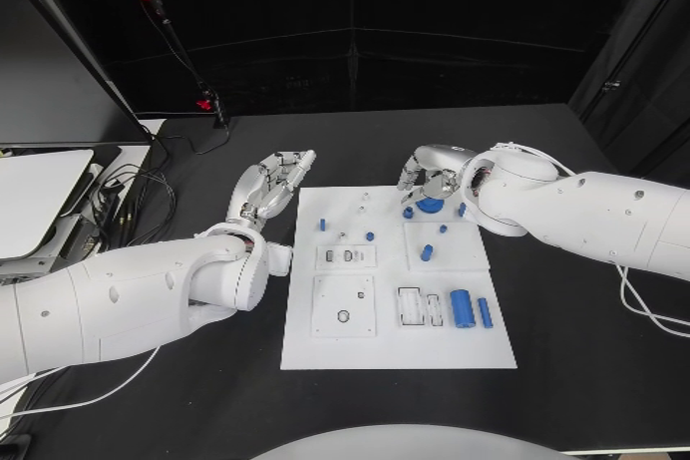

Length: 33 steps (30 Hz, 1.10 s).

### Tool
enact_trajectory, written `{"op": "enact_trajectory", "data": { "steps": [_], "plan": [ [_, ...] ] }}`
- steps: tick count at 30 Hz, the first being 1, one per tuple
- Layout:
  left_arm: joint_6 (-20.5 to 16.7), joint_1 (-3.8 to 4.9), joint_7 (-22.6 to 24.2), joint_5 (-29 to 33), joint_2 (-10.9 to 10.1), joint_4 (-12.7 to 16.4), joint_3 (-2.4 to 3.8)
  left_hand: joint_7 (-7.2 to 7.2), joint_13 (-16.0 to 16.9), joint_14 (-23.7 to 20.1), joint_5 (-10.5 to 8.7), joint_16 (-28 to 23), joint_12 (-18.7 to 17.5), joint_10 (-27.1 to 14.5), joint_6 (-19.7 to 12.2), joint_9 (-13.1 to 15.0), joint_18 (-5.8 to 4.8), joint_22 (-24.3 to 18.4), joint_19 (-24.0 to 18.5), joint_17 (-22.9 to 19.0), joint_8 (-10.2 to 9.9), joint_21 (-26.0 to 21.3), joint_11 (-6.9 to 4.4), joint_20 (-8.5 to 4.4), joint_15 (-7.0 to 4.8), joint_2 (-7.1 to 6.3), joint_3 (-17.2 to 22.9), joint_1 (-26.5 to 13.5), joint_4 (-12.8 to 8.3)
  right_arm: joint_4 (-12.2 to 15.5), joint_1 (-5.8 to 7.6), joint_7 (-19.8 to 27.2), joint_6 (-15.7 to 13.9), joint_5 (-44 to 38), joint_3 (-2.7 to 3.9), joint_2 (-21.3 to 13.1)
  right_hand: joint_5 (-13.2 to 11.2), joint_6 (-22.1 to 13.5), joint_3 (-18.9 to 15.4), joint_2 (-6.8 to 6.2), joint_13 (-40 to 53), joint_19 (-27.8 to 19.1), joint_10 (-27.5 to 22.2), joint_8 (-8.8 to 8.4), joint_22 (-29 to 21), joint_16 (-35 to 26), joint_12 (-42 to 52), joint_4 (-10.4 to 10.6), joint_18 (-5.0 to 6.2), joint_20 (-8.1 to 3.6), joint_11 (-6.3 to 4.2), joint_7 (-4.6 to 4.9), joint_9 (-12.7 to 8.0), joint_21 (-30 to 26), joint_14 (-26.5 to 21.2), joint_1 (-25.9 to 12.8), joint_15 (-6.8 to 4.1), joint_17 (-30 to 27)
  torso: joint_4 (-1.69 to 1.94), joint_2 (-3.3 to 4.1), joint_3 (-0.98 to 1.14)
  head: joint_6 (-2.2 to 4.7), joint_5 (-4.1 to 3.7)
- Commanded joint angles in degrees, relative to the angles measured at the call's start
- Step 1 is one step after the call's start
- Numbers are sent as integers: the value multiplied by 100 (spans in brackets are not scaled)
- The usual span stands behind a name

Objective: Assemble the parts on the task board

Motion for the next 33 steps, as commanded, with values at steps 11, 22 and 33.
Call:
{"op": "enact_trajectory", "data": {
  "steps": [11,22,33],
  "plan": [
    [67,7,1724,-48,11,-6,5,723,0,41,35,18,13,41,44,-3,34,7,10,2,4,28,-3,8,14,32,-16,21,16,-209,-61,-165,391,-360,3,159,-29,117,30,-93,6,-22,118,-94,114,-32,-110,15,-75,60,-11,-24,10,-2,339,147,60,43,-1,-8,-6,-40,16],
    [76,7,1707,-48,4,12,5,737,0,55,48,16,10,51,48,-5,26,9,12,2,-4,37,12,11,23,54,-17,43,14,-304,-143,-160,518,-596,3,237,-28,207,61,-85,6,-28,219,-137,113,-32,-168,22,-72,62,-20,-42,15,-3,341,238,56,51,7,-7,-10,-86,21],
    [113,7,1666,-48,-17,15,6,757,0,68,69,13,9,71,61,-4,18,9,9,1,-9,41,31,9,32,76,-22,59,16,-433,-187,-299,510,-793,3,353,-28,250,98,-56,1,-25,264,-180,123,-34,-234,29,-74,64,-17,-44,13,1,341,311,62,47,-9,-15,-13,-108,43]
  ]
}}
